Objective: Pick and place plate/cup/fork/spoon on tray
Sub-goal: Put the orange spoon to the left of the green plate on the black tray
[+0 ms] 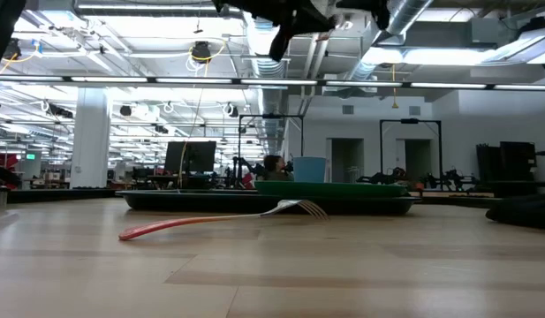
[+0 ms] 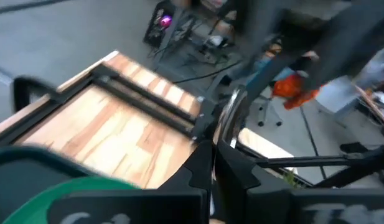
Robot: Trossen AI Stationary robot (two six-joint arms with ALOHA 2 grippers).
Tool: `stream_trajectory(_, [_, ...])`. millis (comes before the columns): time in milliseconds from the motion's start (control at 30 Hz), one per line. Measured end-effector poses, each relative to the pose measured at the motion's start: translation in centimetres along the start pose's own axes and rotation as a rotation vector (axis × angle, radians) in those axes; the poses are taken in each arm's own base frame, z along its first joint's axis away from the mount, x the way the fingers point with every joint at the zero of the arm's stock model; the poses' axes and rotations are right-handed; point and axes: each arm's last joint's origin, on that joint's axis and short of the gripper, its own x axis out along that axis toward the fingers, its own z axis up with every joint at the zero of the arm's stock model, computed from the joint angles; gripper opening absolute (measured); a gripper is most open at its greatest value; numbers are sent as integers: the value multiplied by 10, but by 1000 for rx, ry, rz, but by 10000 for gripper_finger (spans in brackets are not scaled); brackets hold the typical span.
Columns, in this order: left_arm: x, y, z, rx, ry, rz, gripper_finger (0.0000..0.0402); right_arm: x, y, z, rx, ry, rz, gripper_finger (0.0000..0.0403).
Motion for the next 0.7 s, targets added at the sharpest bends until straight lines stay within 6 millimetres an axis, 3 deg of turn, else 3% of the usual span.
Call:
stream_trajectory(300, [-6, 27, -2, -88, -3, 104, 0, -56, -4, 18, 9, -171, -89, 185])
stream_trajectory(500, [-34, 56, -21, -188, 12, 242, 0, -89, -1, 19, 7, -225, -138, 178])
stream_trajectory(700, [-67, 91, -57, -323, -34, 314, 0, -98, 0, 14, 22, -197, -162, 169])
